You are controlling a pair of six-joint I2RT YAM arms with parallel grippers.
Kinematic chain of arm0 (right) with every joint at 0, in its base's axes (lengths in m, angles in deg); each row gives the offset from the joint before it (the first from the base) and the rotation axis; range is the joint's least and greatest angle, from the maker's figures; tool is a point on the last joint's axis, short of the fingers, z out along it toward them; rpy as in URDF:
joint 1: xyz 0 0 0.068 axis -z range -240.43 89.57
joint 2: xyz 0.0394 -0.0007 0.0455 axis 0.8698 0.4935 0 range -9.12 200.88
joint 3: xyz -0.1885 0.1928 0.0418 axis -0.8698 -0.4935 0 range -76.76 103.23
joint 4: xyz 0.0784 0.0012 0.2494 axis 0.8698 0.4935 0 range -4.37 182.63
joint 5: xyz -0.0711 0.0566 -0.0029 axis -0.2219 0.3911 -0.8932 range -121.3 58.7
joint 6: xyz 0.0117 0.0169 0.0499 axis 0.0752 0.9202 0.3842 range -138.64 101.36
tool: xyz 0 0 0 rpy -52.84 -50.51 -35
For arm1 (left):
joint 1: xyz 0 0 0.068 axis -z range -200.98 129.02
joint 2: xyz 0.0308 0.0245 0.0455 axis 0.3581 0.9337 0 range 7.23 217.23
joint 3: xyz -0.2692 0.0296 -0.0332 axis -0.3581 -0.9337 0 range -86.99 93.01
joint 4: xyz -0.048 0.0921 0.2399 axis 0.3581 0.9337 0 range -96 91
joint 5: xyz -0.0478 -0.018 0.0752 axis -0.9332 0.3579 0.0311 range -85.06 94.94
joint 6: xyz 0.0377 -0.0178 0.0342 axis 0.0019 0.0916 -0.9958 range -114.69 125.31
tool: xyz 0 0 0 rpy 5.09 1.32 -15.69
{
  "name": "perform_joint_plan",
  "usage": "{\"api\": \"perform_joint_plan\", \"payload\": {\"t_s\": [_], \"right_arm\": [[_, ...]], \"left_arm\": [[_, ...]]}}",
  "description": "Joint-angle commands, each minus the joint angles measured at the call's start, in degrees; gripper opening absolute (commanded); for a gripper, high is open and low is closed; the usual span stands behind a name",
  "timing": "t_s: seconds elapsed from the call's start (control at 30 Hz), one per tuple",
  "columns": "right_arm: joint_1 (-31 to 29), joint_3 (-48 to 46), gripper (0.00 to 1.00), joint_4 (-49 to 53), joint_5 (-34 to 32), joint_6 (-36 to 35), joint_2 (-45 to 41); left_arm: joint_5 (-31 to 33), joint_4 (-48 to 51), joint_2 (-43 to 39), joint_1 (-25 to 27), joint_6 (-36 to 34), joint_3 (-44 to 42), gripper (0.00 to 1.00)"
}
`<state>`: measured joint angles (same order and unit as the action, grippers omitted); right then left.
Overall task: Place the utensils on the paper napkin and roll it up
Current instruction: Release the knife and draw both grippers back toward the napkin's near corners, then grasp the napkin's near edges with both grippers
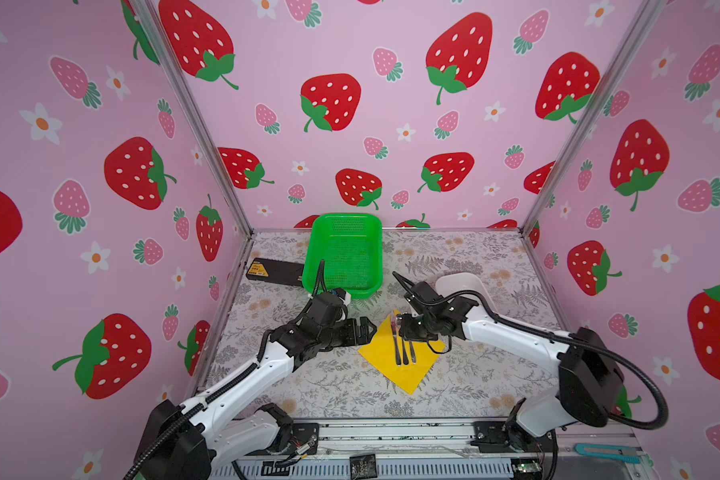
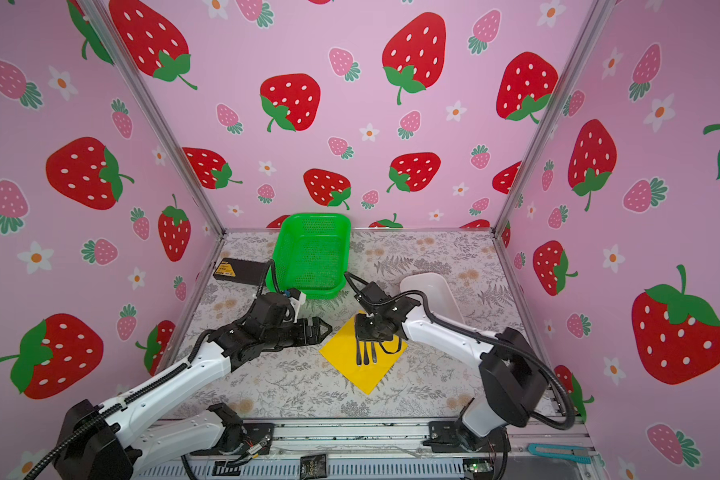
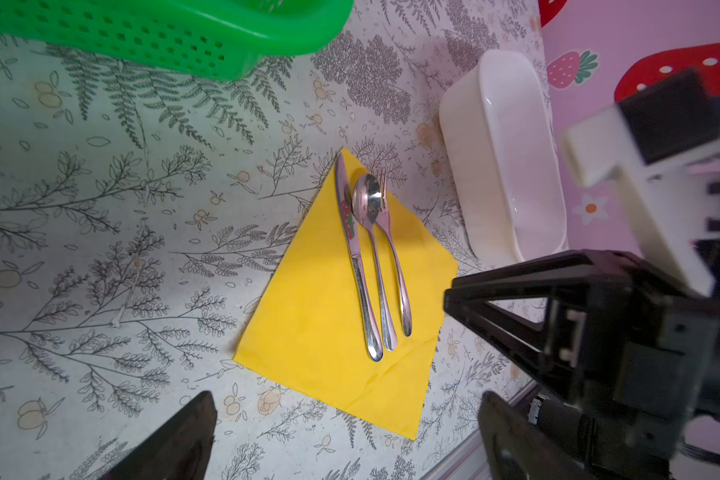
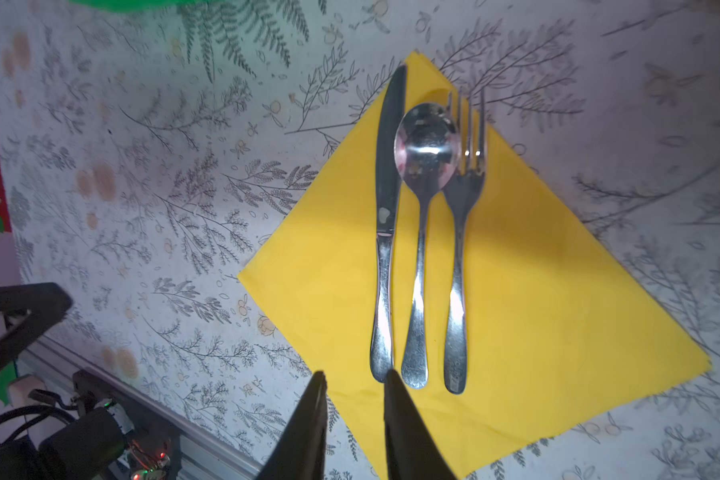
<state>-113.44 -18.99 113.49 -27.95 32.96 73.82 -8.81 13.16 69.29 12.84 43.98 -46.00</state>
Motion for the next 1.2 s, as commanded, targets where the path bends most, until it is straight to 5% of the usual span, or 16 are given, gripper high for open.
{"api": "perform_joint_plan", "payload": {"t_s": [0.0,0.13,0.4,0.57,0.7,0.83,1.17], "right_arm": [[-0.18,-6.58,0.3,-2.67,-8.53,5.82,-9.95],[0.35,-17.34,0.37,-5.25,-12.01,9.03,-23.14],[1.29,-34.42,0.41,-15.08,-5.72,7.68,-41.22],[2.06,-35.93,0.47,-17.25,-2.38,2.62,-39.21],[2.29,-36.22,0.48,-19.07,10.88,0.26,-33.65],[2.23,-42.14,0.4,-31.52,26.5,6.75,-28.56],[-1.48,-47.45,0.42,-31.81,20.63,16.87,-32.29]], "left_arm": [[-1.11,-0.96,-1.5,0.88,2.89,-1.29,1.0],[1.25,-2.23,-2.35,4.4,5.51,-3.63,1.0],[10.23,-4.88,-3.1,14.95,12.91,-8.7,1.0],[13.21,-5.31,-3.33,19.28,12.9,-8.62,1.0],[14.66,-7.52,-4.59,20.46,14.11,-11.47,1.0],[13.53,-13.06,-6.71,21.25,18.62,-15.7,0.97],[16.31,-12.21,-6.13,24.17,19.07,-14.81,0.97]]}}
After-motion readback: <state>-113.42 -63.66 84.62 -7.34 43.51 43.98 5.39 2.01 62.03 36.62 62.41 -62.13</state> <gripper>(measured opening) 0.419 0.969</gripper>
